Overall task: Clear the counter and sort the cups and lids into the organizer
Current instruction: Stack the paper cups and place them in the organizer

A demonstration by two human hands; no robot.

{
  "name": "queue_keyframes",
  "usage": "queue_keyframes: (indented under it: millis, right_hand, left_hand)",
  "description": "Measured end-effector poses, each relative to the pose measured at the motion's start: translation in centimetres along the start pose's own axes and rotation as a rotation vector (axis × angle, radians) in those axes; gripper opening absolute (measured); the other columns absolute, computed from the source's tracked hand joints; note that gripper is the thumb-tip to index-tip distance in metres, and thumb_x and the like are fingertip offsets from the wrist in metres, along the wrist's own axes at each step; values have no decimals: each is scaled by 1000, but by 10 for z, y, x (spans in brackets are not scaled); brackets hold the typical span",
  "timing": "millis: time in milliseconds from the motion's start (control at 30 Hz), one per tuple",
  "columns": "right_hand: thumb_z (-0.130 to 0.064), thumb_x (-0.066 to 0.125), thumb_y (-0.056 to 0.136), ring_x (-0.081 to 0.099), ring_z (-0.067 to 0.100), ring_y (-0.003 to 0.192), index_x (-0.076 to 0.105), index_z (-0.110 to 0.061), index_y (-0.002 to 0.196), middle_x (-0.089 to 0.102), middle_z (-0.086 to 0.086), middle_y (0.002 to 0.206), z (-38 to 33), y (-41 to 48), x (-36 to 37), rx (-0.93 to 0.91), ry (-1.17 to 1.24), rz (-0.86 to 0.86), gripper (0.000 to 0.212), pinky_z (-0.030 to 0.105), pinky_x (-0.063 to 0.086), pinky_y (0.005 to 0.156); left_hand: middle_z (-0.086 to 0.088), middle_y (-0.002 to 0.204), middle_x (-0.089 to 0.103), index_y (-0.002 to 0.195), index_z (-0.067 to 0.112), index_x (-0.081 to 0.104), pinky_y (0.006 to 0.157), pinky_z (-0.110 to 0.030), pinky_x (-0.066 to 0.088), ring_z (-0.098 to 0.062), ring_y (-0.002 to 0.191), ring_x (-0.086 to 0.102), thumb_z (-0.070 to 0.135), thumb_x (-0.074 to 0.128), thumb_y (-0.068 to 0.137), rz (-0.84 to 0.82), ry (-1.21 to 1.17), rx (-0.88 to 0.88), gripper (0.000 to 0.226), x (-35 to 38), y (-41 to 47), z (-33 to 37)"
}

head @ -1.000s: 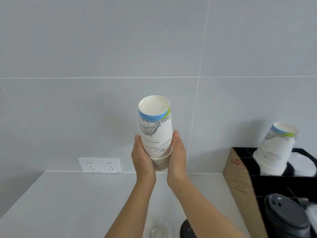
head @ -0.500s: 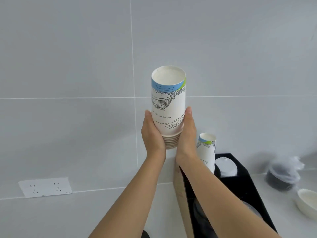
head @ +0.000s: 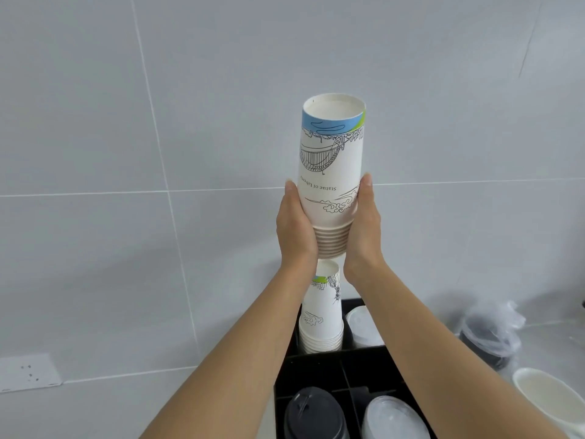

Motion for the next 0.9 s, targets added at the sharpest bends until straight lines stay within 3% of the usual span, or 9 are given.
queue_keyframes:
  millis: [200,367,467,533,667,900]
  right_hand:
    - [-69,35,81,62,14,110,60,-26,118,65,-3,120,42,15,-22,105,-29,-13,62,40,43,102]
    - [-74,36,74,62,15,110,61,-29,116,66,-5,118,99,12,-39,243,-70,9,66,42,42,103]
    - [-69,33,82,60,12,109,62,-31,108,67,-7,114,133,0,-51,308,-132,69,54,36,43,98]
    - [-59,30,92,61,11,105,61,-30,101,67,-5,111,155,-11,-58,318,-156,100,43,32,44,92]
    - [-49,26,98,57,-1,91,54,-36,84,62,-12,93,168,-16,-61,253,-179,161,34,19,41,79]
    - [-58,27,93,60,10,100,56,-38,85,64,-13,96,177,-13,-62,230,-202,183,36,31,44,92]
  left_hand:
    - [0,112,69,110,21,67,101,-42,44,-17,105,63,50,31,94,39,79,-85,48,-2,13,-44]
    - [3,106,72,100,27,70,101,-44,43,-18,103,64,60,30,84,79,178,-204,54,-22,14,-97]
    - [-5,99,73,92,16,69,89,-41,48,-23,95,66,40,32,91,106,210,-296,44,-38,10,-131]
    - [-10,95,72,82,12,66,80,-42,50,-26,86,64,33,36,84,128,279,-309,37,-49,6,-155]
    - [-11,86,67,73,9,56,61,-31,40,-18,68,50,20,34,88,178,399,-245,29,-54,5,-174]
    - [2,76,59,69,16,51,57,-28,36,-12,61,45,17,30,94,188,389,-232,32,-53,6,-177]
Point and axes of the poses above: each hand's wrist, its own y-axis towards the middle knuckle, its own x-axis out of the palm, z = x × y, the point moved 1 cm from there along y, towards the middle knuckle
